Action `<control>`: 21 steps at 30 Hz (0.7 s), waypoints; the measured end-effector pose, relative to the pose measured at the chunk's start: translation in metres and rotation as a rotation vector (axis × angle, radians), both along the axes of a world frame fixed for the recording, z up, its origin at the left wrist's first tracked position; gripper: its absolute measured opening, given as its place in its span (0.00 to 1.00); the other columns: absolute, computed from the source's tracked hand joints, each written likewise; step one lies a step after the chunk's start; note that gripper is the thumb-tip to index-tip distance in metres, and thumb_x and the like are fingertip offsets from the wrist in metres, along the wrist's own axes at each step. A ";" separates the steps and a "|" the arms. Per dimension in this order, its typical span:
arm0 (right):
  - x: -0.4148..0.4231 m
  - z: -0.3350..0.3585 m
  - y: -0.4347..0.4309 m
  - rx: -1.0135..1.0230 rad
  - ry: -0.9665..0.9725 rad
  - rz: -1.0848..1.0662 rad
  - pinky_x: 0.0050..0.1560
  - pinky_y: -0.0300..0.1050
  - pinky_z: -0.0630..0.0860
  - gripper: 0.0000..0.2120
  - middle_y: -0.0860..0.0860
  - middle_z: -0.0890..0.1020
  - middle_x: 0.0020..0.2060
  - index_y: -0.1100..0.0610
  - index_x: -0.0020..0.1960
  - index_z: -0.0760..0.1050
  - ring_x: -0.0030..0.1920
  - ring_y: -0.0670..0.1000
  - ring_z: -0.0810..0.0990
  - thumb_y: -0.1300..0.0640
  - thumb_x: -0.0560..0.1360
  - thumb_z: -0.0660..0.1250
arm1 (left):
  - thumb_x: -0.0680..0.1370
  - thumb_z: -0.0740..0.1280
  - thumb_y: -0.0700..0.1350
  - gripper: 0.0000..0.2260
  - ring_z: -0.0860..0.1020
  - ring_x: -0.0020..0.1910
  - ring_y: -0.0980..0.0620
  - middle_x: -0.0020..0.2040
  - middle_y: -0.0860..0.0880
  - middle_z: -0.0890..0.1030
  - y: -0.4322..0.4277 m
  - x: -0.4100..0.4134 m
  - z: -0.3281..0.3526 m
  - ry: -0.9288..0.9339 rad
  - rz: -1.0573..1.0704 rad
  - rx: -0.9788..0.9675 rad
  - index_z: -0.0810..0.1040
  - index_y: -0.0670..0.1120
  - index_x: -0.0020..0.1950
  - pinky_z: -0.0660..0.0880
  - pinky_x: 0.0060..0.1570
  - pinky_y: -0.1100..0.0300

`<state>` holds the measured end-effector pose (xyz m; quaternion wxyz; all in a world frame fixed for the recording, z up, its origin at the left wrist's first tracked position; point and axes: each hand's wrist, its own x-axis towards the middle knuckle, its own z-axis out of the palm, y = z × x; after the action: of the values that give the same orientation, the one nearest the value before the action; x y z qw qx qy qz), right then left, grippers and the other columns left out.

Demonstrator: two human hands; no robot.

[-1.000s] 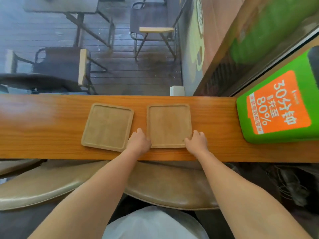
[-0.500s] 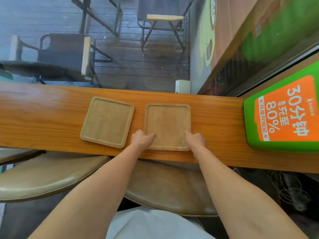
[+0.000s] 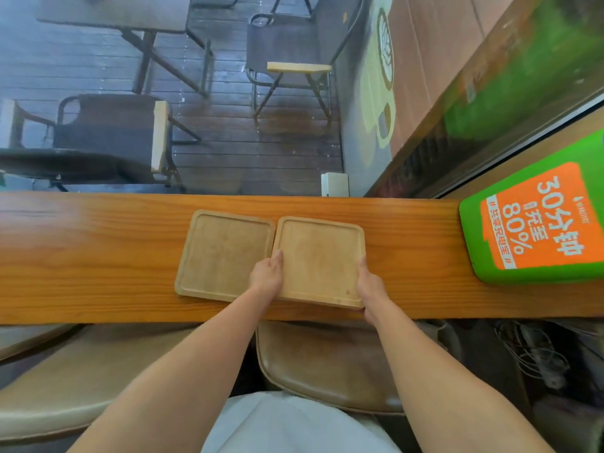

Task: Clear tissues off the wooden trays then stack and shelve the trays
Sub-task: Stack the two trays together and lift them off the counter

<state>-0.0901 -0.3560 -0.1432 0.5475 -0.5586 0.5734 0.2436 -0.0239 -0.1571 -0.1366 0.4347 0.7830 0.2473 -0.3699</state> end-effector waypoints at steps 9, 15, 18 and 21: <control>0.032 0.015 0.128 0.060 -0.079 -0.019 0.48 0.50 0.78 0.35 0.49 0.81 0.49 0.55 0.66 0.73 0.50 0.54 0.80 0.29 0.75 0.52 | 0.81 0.54 0.62 0.21 0.78 0.42 0.51 0.41 0.50 0.80 0.130 0.043 0.012 -0.159 -0.073 -0.015 0.78 0.49 0.43 0.74 0.40 0.56; 0.061 0.023 0.195 0.032 -0.129 0.082 0.35 0.44 0.71 0.35 0.45 0.78 0.41 0.57 0.66 0.73 0.42 0.48 0.77 0.30 0.76 0.53 | 0.81 0.53 0.62 0.26 0.78 0.41 0.50 0.43 0.48 0.81 0.209 0.058 0.005 -0.192 -0.045 0.028 0.80 0.44 0.52 0.72 0.38 0.56; 0.067 0.020 0.203 0.012 -0.143 0.097 0.44 0.46 0.74 0.36 0.48 0.80 0.48 0.58 0.67 0.73 0.47 0.51 0.78 0.31 0.76 0.53 | 0.80 0.54 0.63 0.24 0.79 0.42 0.49 0.44 0.48 0.81 0.216 0.060 0.000 -0.184 -0.035 0.034 0.80 0.45 0.51 0.76 0.40 0.54; 0.064 0.013 0.199 -0.022 -0.120 0.085 0.60 0.53 0.75 0.37 0.54 0.80 0.60 0.59 0.69 0.72 0.57 0.57 0.77 0.30 0.76 0.53 | 0.79 0.56 0.64 0.23 0.80 0.44 0.48 0.46 0.48 0.82 0.210 0.060 -0.009 -0.174 -0.060 0.023 0.79 0.47 0.51 0.79 0.45 0.51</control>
<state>-0.0259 -0.1567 -0.1305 0.5641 -0.6020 0.5180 0.2262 0.0363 0.0532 -0.1452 0.4342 0.8241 0.1895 -0.3104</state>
